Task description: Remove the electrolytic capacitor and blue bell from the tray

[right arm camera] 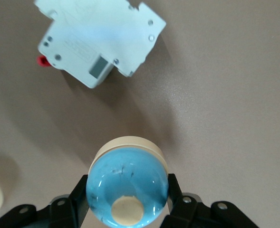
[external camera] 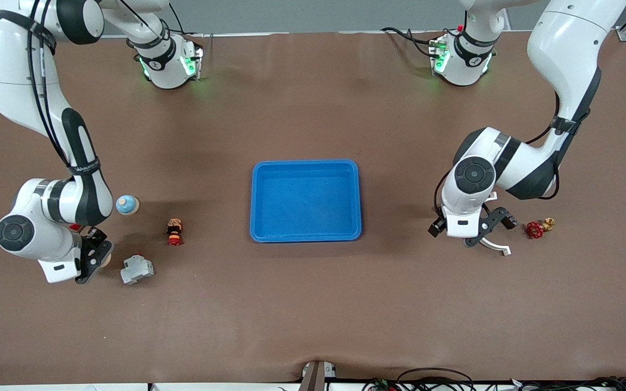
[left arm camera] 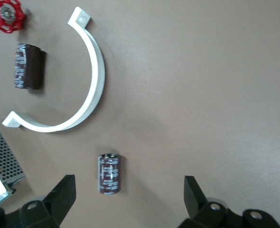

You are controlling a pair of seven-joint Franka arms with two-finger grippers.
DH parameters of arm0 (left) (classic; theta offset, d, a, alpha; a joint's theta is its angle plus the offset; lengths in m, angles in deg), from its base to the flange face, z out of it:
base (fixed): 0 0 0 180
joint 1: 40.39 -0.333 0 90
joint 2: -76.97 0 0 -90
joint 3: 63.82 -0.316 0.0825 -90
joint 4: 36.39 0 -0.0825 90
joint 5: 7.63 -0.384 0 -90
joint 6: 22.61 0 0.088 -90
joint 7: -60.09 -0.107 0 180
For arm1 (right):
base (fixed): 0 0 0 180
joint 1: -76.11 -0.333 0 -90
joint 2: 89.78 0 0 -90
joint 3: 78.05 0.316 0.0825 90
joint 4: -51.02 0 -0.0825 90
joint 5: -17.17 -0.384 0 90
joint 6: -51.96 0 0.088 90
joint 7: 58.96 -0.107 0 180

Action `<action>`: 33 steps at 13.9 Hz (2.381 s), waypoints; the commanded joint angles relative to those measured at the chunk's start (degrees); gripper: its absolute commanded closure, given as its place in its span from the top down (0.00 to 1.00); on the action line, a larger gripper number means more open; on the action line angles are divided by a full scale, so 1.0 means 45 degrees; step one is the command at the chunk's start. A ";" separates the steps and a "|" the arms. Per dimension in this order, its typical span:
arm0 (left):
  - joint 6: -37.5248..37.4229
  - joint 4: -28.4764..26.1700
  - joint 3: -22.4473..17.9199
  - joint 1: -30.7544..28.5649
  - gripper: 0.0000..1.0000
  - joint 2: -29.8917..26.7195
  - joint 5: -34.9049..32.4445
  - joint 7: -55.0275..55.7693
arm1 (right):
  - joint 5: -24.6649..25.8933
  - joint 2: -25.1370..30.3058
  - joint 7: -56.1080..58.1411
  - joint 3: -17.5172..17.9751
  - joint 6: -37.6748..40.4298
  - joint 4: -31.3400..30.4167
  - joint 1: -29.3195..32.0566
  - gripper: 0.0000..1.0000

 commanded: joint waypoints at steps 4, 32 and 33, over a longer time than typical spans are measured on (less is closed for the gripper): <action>-0.1633 0.1452 0.0136 -0.0316 1.00 -0.1056 0.0522 -0.2713 | 0.0087 -0.0646 0.0557 0.0466 -0.0274 0.0320 0.0765 0.04; -0.7789 0.4350 -0.5682 0.1654 1.00 -0.6796 0.5678 -1.5299 | -0.1123 1.0062 -1.3975 0.1091 0.8878 -0.2095 -0.0839 1.00; -0.7886 0.4135 -0.6032 0.1985 1.00 -0.7070 0.5853 -1.5299 | -0.1162 0.9496 -1.3994 0.1091 0.9756 -0.0748 -0.0605 1.00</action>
